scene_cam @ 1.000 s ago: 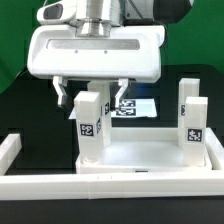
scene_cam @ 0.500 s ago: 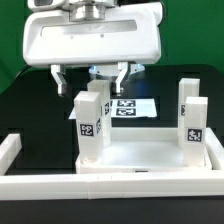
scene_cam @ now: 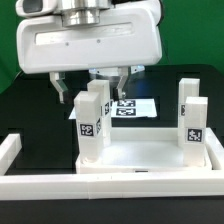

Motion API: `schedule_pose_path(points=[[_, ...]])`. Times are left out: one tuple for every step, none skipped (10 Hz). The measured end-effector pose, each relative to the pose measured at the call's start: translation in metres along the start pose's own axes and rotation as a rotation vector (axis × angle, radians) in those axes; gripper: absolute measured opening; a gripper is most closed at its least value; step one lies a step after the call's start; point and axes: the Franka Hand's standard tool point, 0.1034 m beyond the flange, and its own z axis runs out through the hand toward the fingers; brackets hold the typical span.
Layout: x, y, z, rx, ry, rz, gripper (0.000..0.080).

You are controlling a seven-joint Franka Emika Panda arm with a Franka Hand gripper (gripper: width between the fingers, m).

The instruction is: Assemble desk

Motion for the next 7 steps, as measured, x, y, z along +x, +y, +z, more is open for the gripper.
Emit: schedule_pose_path(points=[[0.0015,0.0042,0.001,-0.002,-0.055,-0.003,0.0649],[0.0044,0.007,0.0018,-0.003,-0.084,-0.003,0.0649],[0.0059,0.0057,0.002,-0.005,-0.069,0.004,0.0649],[0.0056,0.0057,0.0025,-0.006,-0.07,0.022,0.0529],[0.0056,0.0061,0.0026,-0.006,-0.07,0.023,0.0372],[0.0055,0.006,0.0028,-0.007,-0.07,0.031,0.0372],[0.0058,0.0065,0.0026,-0.01,-0.069,0.133,0.0291]])
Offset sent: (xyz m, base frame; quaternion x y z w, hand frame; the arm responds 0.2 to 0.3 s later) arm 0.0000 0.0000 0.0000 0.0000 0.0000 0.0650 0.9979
